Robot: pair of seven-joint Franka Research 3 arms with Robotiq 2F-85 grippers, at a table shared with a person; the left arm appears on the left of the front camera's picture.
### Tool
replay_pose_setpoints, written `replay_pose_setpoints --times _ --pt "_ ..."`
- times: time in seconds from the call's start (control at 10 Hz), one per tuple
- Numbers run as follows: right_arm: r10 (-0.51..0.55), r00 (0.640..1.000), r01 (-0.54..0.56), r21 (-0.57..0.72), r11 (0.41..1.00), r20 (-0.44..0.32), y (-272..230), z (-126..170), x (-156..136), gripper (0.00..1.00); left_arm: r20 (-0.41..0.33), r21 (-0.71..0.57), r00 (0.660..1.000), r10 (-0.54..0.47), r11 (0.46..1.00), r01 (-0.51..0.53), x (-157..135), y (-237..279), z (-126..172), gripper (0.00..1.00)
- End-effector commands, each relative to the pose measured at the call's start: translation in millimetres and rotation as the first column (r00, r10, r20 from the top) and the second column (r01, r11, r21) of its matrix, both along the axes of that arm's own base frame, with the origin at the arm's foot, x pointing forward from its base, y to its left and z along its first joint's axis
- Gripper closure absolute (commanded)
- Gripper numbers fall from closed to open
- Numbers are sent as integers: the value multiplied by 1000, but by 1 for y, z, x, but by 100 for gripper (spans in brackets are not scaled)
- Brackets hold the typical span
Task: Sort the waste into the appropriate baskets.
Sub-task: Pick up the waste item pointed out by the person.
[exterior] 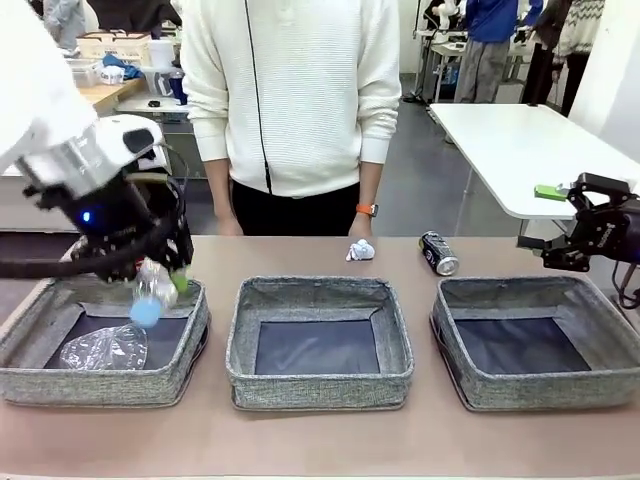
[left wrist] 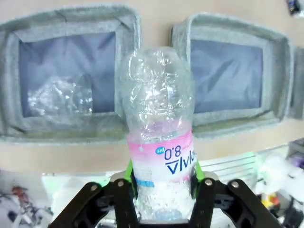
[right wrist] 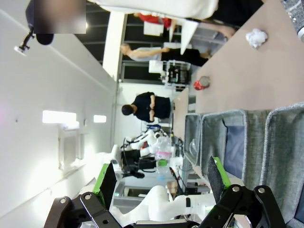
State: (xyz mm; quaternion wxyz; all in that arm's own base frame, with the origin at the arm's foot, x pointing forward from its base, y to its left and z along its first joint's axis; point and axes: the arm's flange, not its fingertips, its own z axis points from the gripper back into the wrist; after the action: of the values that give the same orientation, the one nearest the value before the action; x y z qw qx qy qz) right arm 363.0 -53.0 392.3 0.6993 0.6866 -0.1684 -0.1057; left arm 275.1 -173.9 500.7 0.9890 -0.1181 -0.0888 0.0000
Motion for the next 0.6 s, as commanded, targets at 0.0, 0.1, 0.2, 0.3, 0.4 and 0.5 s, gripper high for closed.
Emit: replay_pose_setpoints --times 0.0,0.1,0.2,0.3,0.4,0.5 --pt "-5 1000 6 18 1000 -15 1 5 0 0 -25 -7 999 22 1000 -22 27 1 4 53" --pt "-5 1000 6 18 1000 -15 1 5 0 0 -25 -7 999 22 1000 -22 27 1 4 53" --pt "-5 1000 6 18 1000 -15 1 5 0 0 -25 -7 999 22 1000 -22 27 1 4 53" --pt "-5 1000 6 18 1000 -15 1 5 0 0 0 4 1000 19 1000 -19 2 3 1 52" --pt "-5 1000 6 18 1000 -15 1 5 0 0 31 18 999 27 999 -27 -3 -12 1 52" --pt "-5 1000 6 18 1000 -15 1 5 0 0 81 -1 997 -3 1000 3 -18 -41 29 52"
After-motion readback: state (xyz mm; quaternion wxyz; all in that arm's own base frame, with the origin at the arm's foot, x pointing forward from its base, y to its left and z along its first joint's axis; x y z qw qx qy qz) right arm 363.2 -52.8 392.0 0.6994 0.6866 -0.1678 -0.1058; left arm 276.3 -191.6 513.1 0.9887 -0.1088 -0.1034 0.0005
